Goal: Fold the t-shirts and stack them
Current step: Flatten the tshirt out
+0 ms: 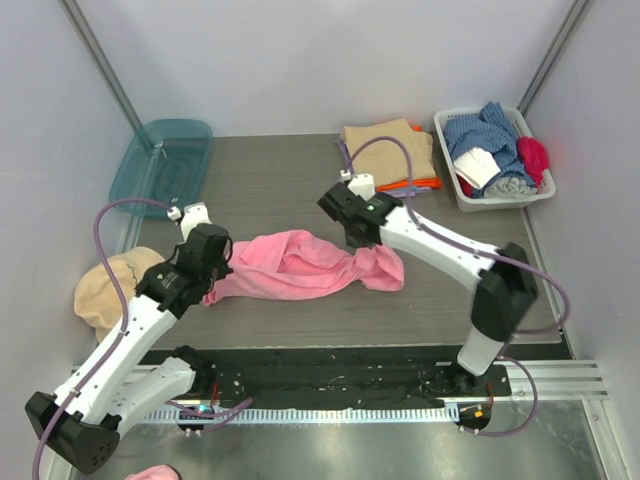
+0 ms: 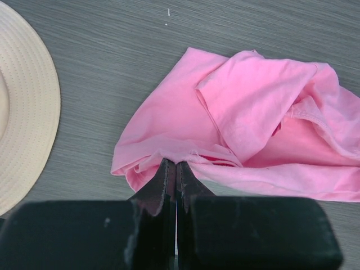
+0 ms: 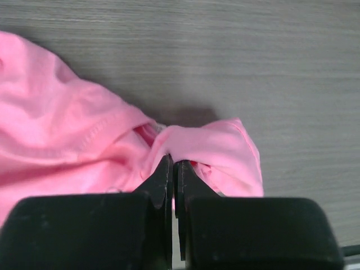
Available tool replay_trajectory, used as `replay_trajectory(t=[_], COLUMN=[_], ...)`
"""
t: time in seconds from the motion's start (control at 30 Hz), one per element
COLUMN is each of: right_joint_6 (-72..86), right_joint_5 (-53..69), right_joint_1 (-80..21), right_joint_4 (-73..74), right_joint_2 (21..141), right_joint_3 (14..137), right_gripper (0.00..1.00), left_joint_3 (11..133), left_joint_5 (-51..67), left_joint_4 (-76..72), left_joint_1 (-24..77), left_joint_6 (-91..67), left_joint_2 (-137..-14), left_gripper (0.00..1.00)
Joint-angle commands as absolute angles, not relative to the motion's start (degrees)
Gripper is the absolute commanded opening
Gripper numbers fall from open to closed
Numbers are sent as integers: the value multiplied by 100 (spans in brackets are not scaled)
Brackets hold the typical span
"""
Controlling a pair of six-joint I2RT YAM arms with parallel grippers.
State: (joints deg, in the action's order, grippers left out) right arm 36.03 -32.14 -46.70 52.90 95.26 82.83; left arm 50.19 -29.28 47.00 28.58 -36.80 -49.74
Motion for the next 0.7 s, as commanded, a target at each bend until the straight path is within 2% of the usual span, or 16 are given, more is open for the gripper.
replay_trajectory(t=[0.0, 0.17, 0.27, 0.33, 0.37, 0.43, 0.47, 0.57, 0.67], right_joint_6=[2523, 1839, 1505, 1450, 1494, 1616, 1791, 2082, 2522], right_joint_5=[-3058, -3050, -2945, -2874, -2587, -2278, -2059, -1986, -1890], right_joint_1=[-4553, -4448, -4386, -4333, -4290, -4123, -4079, -3903, -3762], right_joint_4=[5933, 5933, 5662, 5407, 5101, 4748, 4372, 3729, 3429], right_joint_2=[10624, 11723, 12022, 12015, 11875, 11577, 11175, 10417, 9433], right_joint_3=[9253, 10405, 10801, 10820, 10758, 10329, 10118, 9090, 8045], right_gripper=[1, 1, 23, 46, 65, 71, 79, 85, 86], left_joint_3=[4948, 4817, 4755, 4737, 4746, 4763, 4781, 4799, 4790], left_joint_5=[-2936, -2927, -2892, -2848, -2830, -2821, -2813, -2769, -2707], left_joint_4=[4667, 4763, 4764, 4755, 4720, 4711, 4702, 4641, 4579], left_joint_1=[2830, 2830, 2830, 2830, 2821, 2830, 2830, 2830, 2821], left_joint_6=[-3638, -3683, -3718, -3727, -3735, -3735, -3735, -3718, -3709], left_joint_2=[-4755, -4579, -4570, -4579, -4588, -4614, -4623, -4649, -4711], left_gripper=[0, 0, 0, 0, 0, 0, 0, 0, 0])
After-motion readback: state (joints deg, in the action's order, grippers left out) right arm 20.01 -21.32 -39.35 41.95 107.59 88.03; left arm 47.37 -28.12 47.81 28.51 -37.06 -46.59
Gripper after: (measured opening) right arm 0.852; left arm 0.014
